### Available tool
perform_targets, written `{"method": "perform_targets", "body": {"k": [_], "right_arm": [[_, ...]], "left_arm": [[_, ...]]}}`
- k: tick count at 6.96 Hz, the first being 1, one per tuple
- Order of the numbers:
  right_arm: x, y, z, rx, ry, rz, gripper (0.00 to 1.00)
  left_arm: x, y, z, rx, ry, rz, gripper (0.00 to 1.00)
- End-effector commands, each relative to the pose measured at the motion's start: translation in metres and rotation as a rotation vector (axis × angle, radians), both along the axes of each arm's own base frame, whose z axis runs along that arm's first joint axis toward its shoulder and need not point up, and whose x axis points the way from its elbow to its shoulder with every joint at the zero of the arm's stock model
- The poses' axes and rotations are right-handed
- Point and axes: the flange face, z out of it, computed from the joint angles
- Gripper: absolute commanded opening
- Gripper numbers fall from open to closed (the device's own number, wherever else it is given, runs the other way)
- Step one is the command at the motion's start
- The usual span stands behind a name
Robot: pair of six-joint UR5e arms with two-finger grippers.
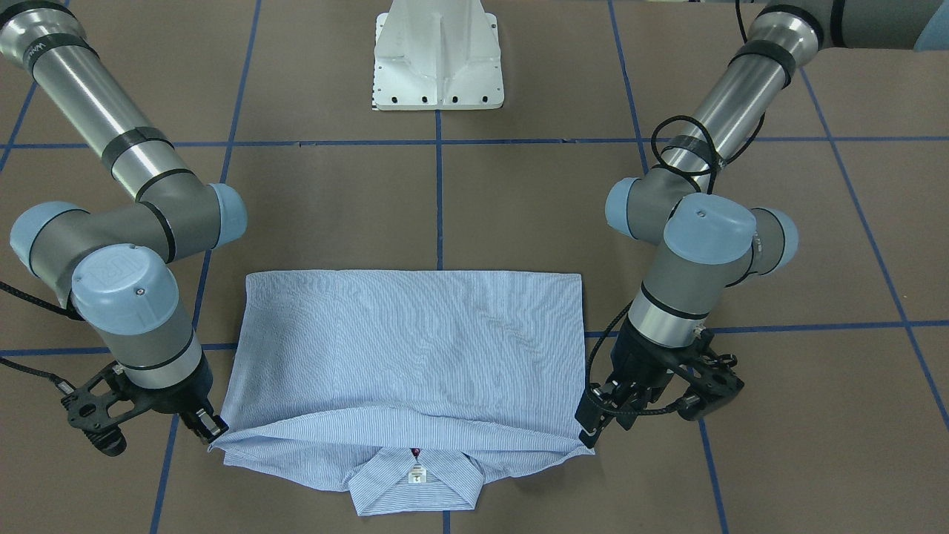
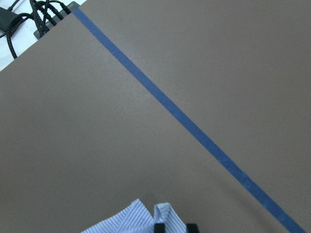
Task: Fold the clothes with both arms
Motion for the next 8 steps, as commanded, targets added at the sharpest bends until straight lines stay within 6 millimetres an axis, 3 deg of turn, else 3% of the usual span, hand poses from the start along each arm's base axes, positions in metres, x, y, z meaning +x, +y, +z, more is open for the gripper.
{"method": "perform_targets", "body": {"k": [1, 2, 3, 5, 6, 7, 8], "right_arm": [[0.030, 0.035, -0.011, 0.051, -0.068, -0.036, 1.00], [0.048, 0.064, -0.007, 0.064, -0.093, -0.035, 1.00], [0.050, 0.111, -0.001, 0.049, -0.128, -0.034, 1.00], [0.033, 0.186, -0.003, -0.034, -0.203, -0.007, 1.00], [0.014, 0.203, -0.007, -0.075, -0.225, 0.008, 1.00], [-0.002, 0.224, 0.006, -0.099, -0.206, -0.011, 1.00], [-0.014, 0.231, 0.009, -0.109, -0.199, -0.011, 0.99]], "left_arm": [[-0.011, 0.010, 0.003, 0.008, 0.007, 0.000, 0.76], [-0.017, 0.015, 0.003, 0.016, 0.013, -0.001, 0.76], [-0.018, 0.017, 0.008, 0.014, 0.012, -0.001, 0.76], [-0.022, 0.021, 0.000, 0.017, 0.011, -0.002, 0.76], [-0.022, 0.021, 0.002, 0.014, 0.009, -0.002, 0.76], [-0.023, 0.023, 0.003, 0.018, 0.009, -0.001, 0.76], [-0.025, 0.025, 0.008, 0.015, 0.005, -0.002, 0.76]]}}
